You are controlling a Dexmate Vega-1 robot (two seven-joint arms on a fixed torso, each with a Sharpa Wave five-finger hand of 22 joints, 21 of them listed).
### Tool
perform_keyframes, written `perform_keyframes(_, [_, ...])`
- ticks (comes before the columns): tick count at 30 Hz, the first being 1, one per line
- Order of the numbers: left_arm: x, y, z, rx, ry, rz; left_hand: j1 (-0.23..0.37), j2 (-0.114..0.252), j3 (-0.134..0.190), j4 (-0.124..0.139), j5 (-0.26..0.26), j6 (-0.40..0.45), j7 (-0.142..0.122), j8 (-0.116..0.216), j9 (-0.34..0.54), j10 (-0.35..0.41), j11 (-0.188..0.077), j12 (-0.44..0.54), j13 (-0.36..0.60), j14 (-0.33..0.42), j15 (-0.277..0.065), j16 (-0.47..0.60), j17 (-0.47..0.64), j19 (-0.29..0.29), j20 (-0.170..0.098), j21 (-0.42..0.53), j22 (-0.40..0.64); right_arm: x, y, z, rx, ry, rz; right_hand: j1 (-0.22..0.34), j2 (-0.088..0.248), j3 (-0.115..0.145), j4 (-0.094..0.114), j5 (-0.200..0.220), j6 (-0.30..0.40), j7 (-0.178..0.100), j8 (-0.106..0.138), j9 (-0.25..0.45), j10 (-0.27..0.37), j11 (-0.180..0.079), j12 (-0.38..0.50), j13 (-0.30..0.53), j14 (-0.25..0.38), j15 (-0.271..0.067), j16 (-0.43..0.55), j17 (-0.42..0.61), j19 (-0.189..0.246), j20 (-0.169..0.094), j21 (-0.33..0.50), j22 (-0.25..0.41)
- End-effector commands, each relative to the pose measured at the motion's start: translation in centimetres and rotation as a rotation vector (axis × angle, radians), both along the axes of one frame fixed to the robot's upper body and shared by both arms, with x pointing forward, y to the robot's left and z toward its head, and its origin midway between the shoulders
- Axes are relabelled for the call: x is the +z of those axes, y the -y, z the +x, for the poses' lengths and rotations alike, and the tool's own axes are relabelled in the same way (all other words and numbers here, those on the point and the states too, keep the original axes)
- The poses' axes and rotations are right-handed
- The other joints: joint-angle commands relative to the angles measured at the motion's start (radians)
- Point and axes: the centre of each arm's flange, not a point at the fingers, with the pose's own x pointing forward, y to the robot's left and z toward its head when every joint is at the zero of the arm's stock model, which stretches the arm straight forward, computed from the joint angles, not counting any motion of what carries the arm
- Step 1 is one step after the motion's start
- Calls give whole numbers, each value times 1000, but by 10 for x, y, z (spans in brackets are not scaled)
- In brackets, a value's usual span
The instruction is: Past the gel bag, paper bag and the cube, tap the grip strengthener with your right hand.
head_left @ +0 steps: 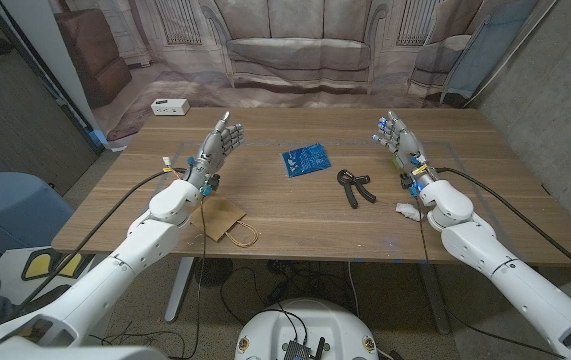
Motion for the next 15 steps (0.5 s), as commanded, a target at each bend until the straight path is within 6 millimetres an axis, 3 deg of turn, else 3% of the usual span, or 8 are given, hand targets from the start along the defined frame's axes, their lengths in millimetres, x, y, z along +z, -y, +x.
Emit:
perform_keyframes(1, [5,-4,-18,-37,67,-33,14,3,5,-9,-7,20,4,10,4,15,-1,8,2,15,-2,8,2,17,-2,4,4,-3,-7,-31,-46,36,1,14,2,3,-3,3,31,-1,13,6,13,3,6,0,11,4,7,-1,11,4,2,3])
perform_keyframes(6, [4,-8,-26,-30,79,-63,17,4,6,-11,-8,30,4,11,4,22,-2,9,2,19,-2,8,2,21,-2,3,4,-10,-8,-40,-68,46,1,17,5,4,-5,3,2,-7,-1,6,16,-1,6,-1,16,1,9,-5,17,3,2,3])
perform_keyframes(15, [6,-14,-31,-5,75,-37,23,9,8,-15,-11,43,3,10,5,35,-2,11,2,33,-7,7,1,31,-4,2,4,-20,-4,-55,-124,43,-1,28,13,10,-10,3,-6,-8,-5,6,26,-2,8,-1,27,0,13,-9,32,1,5,2])
